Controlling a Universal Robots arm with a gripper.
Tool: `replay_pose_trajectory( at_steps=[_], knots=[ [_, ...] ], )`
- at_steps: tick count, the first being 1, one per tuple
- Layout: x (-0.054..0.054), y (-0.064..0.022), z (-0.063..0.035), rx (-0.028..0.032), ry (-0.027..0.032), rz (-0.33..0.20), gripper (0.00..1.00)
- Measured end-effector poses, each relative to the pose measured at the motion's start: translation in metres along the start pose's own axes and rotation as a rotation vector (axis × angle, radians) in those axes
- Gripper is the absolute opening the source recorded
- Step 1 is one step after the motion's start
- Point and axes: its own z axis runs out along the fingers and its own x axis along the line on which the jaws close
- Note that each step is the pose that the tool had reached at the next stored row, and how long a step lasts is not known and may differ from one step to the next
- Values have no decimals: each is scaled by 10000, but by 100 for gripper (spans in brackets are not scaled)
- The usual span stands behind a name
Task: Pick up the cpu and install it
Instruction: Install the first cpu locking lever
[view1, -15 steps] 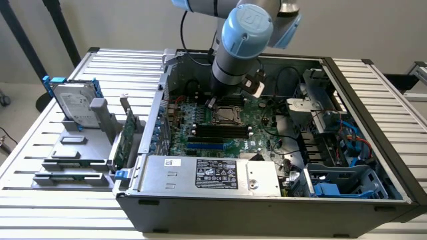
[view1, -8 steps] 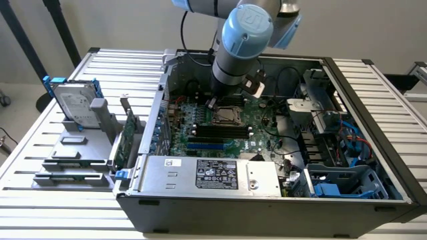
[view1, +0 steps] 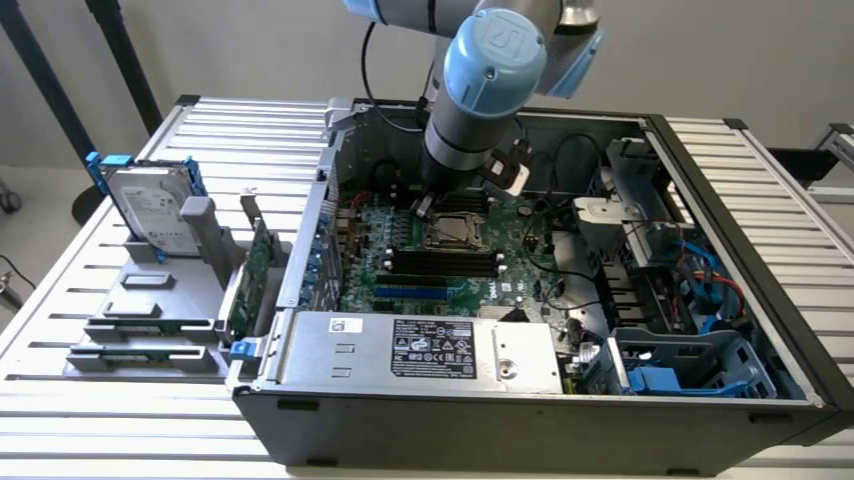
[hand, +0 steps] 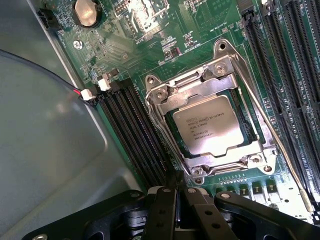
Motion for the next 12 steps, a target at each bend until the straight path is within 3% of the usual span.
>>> replay_pose_trajectory(
  at_steps=[4, 12],
  knots=[
    [-15, 2, -38, -1, 0, 1, 11],
    [-185, 54, -344, 0, -3, 7, 11]
  ],
)
